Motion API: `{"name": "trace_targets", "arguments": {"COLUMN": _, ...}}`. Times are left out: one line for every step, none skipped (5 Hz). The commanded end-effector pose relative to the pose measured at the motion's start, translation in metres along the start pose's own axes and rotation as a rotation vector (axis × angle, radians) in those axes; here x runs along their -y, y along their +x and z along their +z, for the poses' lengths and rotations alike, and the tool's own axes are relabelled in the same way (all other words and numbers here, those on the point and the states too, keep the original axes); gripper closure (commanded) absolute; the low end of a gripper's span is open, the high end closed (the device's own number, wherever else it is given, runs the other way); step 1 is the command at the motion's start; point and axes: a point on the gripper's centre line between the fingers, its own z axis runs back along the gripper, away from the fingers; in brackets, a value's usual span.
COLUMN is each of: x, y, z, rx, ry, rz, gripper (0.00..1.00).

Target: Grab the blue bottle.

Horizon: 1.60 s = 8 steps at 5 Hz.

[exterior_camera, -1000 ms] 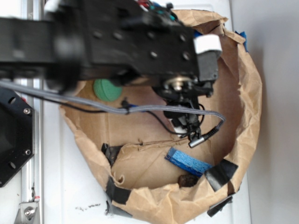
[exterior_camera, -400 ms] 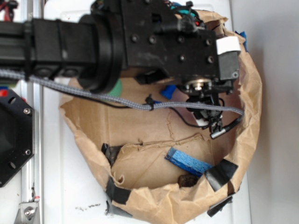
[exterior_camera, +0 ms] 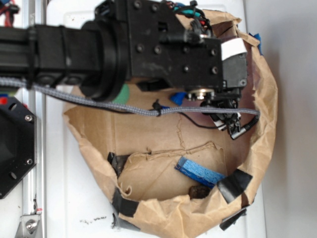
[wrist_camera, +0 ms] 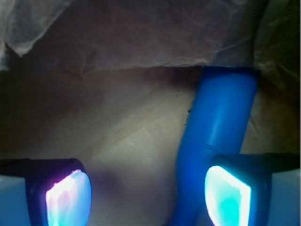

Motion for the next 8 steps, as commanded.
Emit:
{"name": "trace_targets", "arguments": {"x": -0.023, "y": 0.011, "z": -0.003, "rx": 0.032, "ry": 0.008, "rz": 0.062, "gripper": 0.00}}
{"name": "trace_targets", "arguments": {"x": -0.028, "y": 0.016, "z": -0.015, "rx": 0.019, "ry": 0.022, "rz": 0.075, "gripper": 0.00}}
{"name": "trace_targets", "arguments": {"x": -0.021, "y": 0.022, "z": -0.013, "rx": 0.030, "ry": 0.031, "rz": 0.060, "gripper": 0.00}}
{"name": "trace_targets", "arguments": {"x": -0.020, "y": 0.021, "z": -0.020, "rx": 0.022, "ry": 0.051, "rz": 0.044, "gripper": 0.00}}
{"name": "trace_targets", "arguments": {"x": -0.021, "y": 0.019, "z": -0.025, "rx": 0.017, "ry": 0.066, "rz": 0.039, "gripper": 0.00}}
{"name": "trace_targets", "arguments": {"x": -0.021, "y": 0.017, "z": -0.027, "rx": 0.020, "ry": 0.073, "rz": 0.039, "gripper": 0.41}}
{"name": "trace_targets", "arguments": {"x": -0.021, "y": 0.013, "z": -0.029, "rx": 0.028, "ry": 0.088, "rz": 0.028, "gripper": 1.00}}
{"name": "trace_targets", "arguments": {"x": -0.022, "y": 0.011, "z": -0.031, "rx": 0.031, "ry": 0.099, "rz": 0.023, "gripper": 1.00}}
